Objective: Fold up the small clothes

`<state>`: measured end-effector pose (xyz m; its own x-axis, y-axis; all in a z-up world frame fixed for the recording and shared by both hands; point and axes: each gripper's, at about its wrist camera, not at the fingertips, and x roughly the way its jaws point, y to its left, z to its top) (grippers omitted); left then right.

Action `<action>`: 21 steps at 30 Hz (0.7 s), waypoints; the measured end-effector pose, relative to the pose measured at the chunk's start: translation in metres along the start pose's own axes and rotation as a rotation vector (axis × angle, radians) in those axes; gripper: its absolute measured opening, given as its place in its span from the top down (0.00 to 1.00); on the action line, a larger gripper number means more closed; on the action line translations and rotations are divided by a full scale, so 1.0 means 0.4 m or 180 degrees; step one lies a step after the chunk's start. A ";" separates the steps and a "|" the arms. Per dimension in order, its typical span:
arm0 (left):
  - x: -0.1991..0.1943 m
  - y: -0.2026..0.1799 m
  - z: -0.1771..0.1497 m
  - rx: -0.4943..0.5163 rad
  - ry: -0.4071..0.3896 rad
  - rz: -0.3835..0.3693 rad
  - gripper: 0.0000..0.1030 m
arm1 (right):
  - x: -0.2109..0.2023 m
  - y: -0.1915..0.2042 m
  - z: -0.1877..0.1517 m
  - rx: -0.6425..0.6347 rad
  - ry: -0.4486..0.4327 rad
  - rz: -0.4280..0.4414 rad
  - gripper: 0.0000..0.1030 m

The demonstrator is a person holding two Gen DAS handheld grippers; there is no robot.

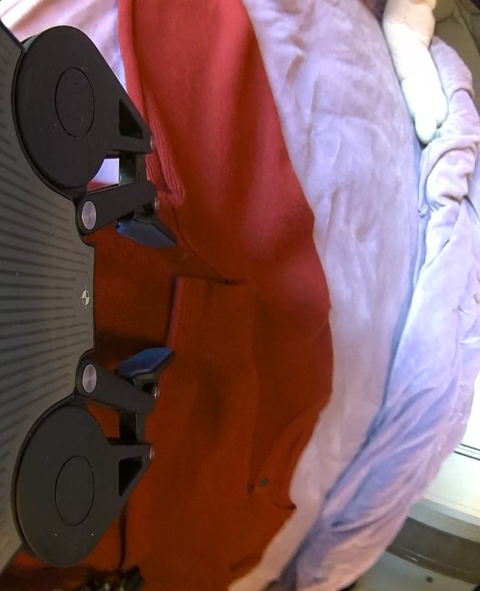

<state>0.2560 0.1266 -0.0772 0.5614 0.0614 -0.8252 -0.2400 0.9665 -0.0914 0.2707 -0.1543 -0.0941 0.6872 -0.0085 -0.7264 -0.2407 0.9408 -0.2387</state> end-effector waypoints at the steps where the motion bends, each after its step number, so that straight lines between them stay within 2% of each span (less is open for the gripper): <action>1: -0.004 -0.001 -0.003 0.0019 0.0005 0.0007 0.36 | 0.002 0.003 0.004 -0.0044 0.0010 -0.0014 0.85; 3: -0.015 0.004 -0.008 0.0006 0.0027 0.0002 0.35 | -0.006 0.009 0.003 -0.0123 0.0022 -0.0057 0.81; 4: -0.023 0.007 -0.010 -0.0007 0.0038 0.0003 0.35 | -0.010 0.011 0.004 -0.0144 0.0030 -0.0076 0.76; 6: -0.041 0.010 -0.017 -0.0012 0.0030 -0.0006 0.33 | -0.031 0.005 0.002 -0.0169 0.0035 -0.0105 0.64; 7: -0.053 0.009 -0.022 -0.0013 0.0023 0.0010 0.33 | -0.041 -0.001 -0.002 -0.0168 0.0056 -0.0088 0.50; 8: -0.069 0.008 -0.026 -0.0020 0.0007 0.0002 0.32 | -0.051 -0.010 -0.009 -0.0162 0.0138 -0.0018 0.41; 11: -0.119 0.011 -0.051 -0.0089 -0.0105 -0.0151 0.22 | -0.105 -0.034 -0.044 -0.0035 0.0168 0.0058 0.41; 13: -0.154 0.015 -0.083 -0.0136 -0.0164 -0.0245 0.21 | -0.160 -0.047 -0.082 0.0164 0.0164 0.0090 0.41; 16: -0.199 0.028 -0.149 -0.0166 -0.0211 -0.0264 0.21 | -0.243 -0.045 -0.156 0.0342 0.0108 0.0176 0.41; 19: -0.229 0.048 -0.216 -0.0249 -0.0171 -0.0281 0.21 | -0.320 -0.038 -0.237 0.0497 0.0052 0.0194 0.42; 21: -0.240 0.060 -0.252 -0.0319 -0.0124 -0.0305 0.21 | -0.350 -0.038 -0.281 0.0646 0.0108 0.0199 0.42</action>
<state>0.1163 0.1189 -0.0564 0.6155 -0.0184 -0.7879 -0.2607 0.9387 -0.2256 0.1011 -0.2054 -0.0611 0.6509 0.0437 -0.7579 -0.1366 0.9888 -0.0603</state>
